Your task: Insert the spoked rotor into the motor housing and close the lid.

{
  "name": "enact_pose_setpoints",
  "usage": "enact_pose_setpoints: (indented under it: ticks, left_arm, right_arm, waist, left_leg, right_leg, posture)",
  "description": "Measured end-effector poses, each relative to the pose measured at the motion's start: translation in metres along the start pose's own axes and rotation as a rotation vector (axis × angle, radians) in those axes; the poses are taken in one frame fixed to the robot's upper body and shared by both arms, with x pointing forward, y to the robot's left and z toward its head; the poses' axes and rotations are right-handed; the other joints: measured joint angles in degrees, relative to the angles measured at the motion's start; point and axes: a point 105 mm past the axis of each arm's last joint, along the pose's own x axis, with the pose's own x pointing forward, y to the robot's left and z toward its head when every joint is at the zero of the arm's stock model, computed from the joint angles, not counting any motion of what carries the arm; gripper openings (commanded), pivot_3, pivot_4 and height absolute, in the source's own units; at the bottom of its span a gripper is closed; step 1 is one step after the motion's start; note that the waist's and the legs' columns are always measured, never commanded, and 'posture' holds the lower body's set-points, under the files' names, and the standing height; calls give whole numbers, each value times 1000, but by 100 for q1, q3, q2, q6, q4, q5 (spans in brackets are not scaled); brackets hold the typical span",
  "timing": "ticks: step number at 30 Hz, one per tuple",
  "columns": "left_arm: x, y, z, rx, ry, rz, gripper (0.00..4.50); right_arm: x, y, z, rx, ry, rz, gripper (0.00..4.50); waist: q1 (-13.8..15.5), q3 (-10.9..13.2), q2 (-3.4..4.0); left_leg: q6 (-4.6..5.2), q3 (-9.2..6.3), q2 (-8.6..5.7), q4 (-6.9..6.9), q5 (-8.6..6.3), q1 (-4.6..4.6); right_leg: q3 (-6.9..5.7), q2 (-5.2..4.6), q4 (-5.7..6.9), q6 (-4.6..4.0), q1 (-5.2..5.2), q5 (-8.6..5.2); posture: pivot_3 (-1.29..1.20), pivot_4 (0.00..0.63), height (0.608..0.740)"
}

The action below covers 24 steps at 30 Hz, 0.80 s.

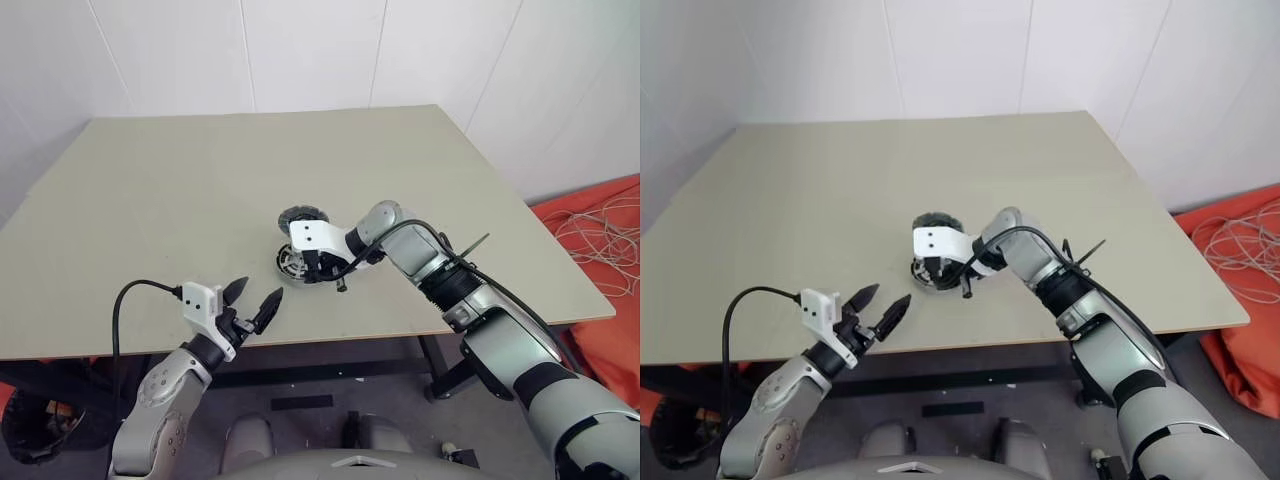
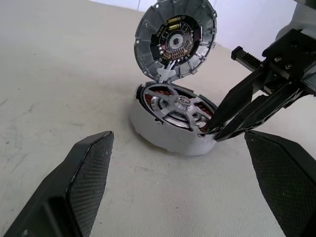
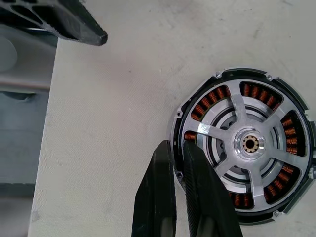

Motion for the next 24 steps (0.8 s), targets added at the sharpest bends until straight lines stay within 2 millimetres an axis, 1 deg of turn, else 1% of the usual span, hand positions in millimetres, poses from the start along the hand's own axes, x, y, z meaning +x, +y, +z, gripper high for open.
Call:
enact_pose_setpoints:
  ticks: [3,8,12,15,18,20,22,24]
  left_arm:
    - [-1,-1,1,1,0,-3,4500]
    - [-1,-3,1,0,1,-12,4500]
    - [1,-4,2,-2,0,-28,4500]
    - [1,-5,3,-1,0,-39,4500]
    - [1,-5,3,0,3,-44,4500]
    - [1,-5,3,-1,3,-47,4500]
    - [1,-5,2,-2,6,-47,4500]
    - [0,-4,1,-4,7,-46,4500]
  right_arm:
    - [-11,-4,-6,27,20,-36,15]
    - [-33,-8,-21,58,68,-100,15]
    - [-44,3,-31,98,100,-99,15]
    - [-49,13,-32,154,102,-78,15]
    - [-50,24,-27,262,83,-49,15]
    - [-48,29,-23,345,71,-45,15]
    - [-43,30,-21,441,69,-58,15]
    - [-42,28,-19,505,76,-83,15]
  waist:
    - [6,2,-4]
    - [5,3,-5]
    - [4,4,-4]
    - [4,5,-3]
    - [2,5,-2]
    - [6,5,-1]
    - [7,5,-1]
    - [15,5,0]
  left_leg:
    - [0,0,0,1,0,1]
    - [0,0,0,1,0,1]
    - [1,0,0,0,0,0]
    - [1,1,0,1,0,2]
    - [1,1,1,1,1,7]
    - [1,0,1,1,3,9]
    - [0,0,1,3,4,11]
    - [0,-1,0,7,5,12]
  right_leg:
    - [0,0,1,0,1,0]
    - [0,0,1,0,1,0]
    - [0,1,0,0,-1,0]
    - [0,1,1,0,-1,0]
    - [0,2,2,2,0,-1]
    - [0,2,4,21,3,-12]
    - [0,2,7,29,3,-16]
    - [0,1,7,33,7,-18]
  posture:
    - [0,0,740]
    - [0,0,740]
    - [0,0,740]
    - [0,0,740]
    - [0,0,740]
    - [0,0,740]
    - [0,0,740]
    - [0,0,740]
